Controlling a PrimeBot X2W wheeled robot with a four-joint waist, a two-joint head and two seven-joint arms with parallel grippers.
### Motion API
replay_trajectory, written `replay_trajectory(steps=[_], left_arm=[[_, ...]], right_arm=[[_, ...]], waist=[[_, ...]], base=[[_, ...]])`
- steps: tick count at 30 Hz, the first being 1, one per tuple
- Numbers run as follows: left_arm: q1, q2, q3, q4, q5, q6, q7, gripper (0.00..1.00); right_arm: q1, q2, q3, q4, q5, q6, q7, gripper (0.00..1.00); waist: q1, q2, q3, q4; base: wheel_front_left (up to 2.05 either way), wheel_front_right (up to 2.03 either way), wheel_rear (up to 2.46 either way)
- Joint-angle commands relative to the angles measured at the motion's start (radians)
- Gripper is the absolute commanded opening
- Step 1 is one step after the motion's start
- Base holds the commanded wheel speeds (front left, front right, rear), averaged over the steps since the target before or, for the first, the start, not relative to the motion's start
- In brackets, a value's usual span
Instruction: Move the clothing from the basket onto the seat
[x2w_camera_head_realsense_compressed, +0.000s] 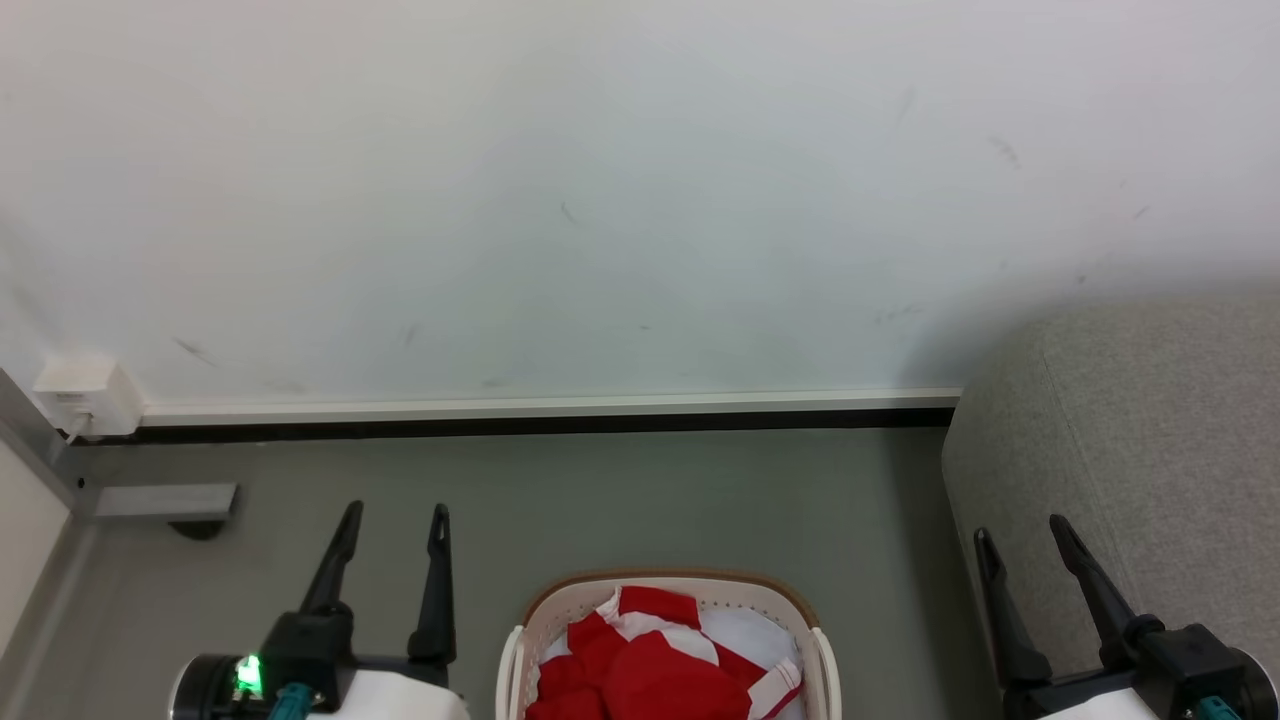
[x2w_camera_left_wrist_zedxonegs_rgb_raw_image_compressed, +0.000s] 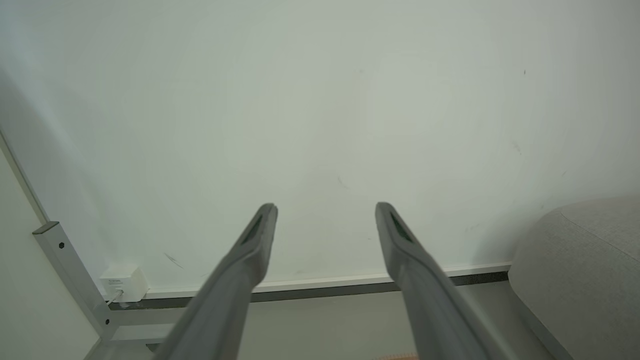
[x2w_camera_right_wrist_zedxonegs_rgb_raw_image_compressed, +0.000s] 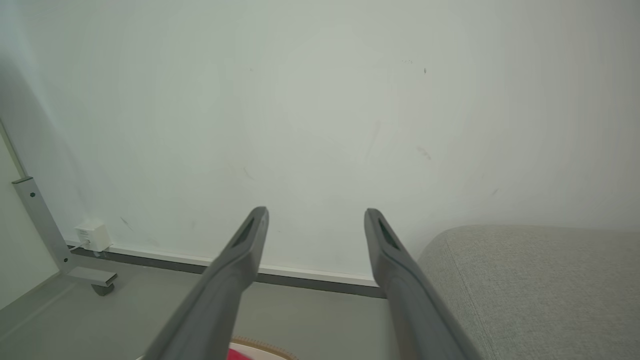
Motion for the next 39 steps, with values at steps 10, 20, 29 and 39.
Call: replay_trajectory(steps=[10,20,29,39], left_arm=[[0.007,-0.009,0.018,0.003,0.008,-0.015,-0.001,1.00],[0.006,-0.018,0.043,-0.008,-0.018,-0.026,-0.001,1.00],[-0.023,-0.023,0.061,-0.018,-0.022,-0.042,-0.001,1.00],[-0.102,-0.024,0.067,-0.013,0.002,-0.074,-0.001,1.00]], right_arm=[[-0.002,0.004,-0.005,-0.005,0.006,-0.002,-0.004,1.00],[-0.009,0.001,0.002,-0.027,0.022,-0.002,-0.004,1.00],[-0.035,-0.004,0.009,-0.067,0.038,-0.002,-0.003,1.00],[-0.099,-0.004,0.006,-0.110,0.050,-0.002,-0.003,1.00]], waist=[[0.0000,-0.0001,0.004,-0.005],[0.0000,-0.0001,0.020,-0.028],[0.0000,-0.0001,0.090,-0.083],[0.0000,-0.0001,0.217,-0.147]], base=[[0.00,0.00,0.00],[0.00,0.00,0.00],[0.00,0.00,0.00],[0.00,0.00,0.00]])
